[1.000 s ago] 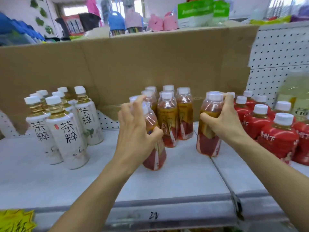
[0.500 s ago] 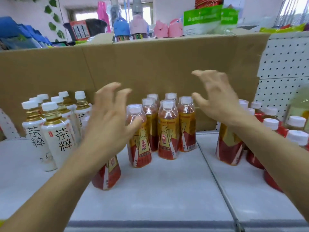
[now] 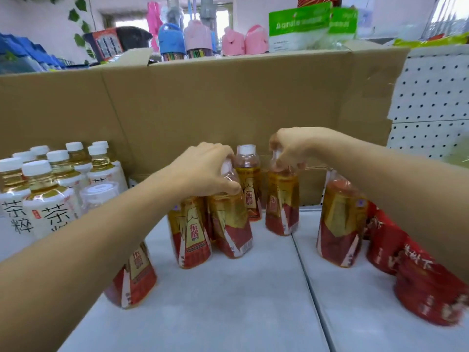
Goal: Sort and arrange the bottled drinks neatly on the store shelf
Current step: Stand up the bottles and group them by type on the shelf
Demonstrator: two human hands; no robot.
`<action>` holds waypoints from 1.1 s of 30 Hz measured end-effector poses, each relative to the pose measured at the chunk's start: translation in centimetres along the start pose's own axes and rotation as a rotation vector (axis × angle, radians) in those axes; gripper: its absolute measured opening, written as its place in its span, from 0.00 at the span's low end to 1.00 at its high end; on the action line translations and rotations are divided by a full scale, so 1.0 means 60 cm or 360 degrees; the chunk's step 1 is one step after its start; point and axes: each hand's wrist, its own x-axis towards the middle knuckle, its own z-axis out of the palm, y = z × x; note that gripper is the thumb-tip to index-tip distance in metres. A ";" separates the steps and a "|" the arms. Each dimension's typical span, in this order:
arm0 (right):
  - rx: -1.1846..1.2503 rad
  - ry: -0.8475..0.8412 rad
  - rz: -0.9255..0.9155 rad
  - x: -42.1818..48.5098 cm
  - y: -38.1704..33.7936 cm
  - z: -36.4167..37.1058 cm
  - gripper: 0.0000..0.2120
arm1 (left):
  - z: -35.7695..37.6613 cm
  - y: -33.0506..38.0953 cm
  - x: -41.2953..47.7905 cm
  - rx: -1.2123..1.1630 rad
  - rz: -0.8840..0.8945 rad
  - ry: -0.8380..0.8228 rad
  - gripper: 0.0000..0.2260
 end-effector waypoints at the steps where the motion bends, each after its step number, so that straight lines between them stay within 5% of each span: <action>1: 0.0032 -0.0039 0.0009 0.007 0.003 -0.002 0.20 | -0.003 -0.001 -0.005 0.0004 -0.0010 0.0008 0.28; 15: 0.0169 -0.0067 -0.0096 0.054 0.008 0.010 0.28 | -0.006 -0.009 0.001 -0.0053 0.0037 -0.0094 0.31; 20: -0.0054 -0.0035 -0.0018 0.002 0.015 -0.001 0.43 | -0.008 -0.005 0.005 -0.0095 0.0131 -0.0156 0.32; 24: -0.0075 0.0119 0.0050 -0.102 0.031 -0.027 0.36 | -0.011 0.012 0.019 -0.0135 0.0204 -0.0183 0.31; 28: -0.0187 -0.0077 0.0282 -0.153 0.057 -0.017 0.33 | 0.000 0.044 0.041 0.0000 0.0135 0.0012 0.30; 33: 0.0171 -0.0076 0.0368 -0.159 0.082 0.002 0.24 | 0.016 0.055 0.054 0.0065 0.0030 0.0096 0.31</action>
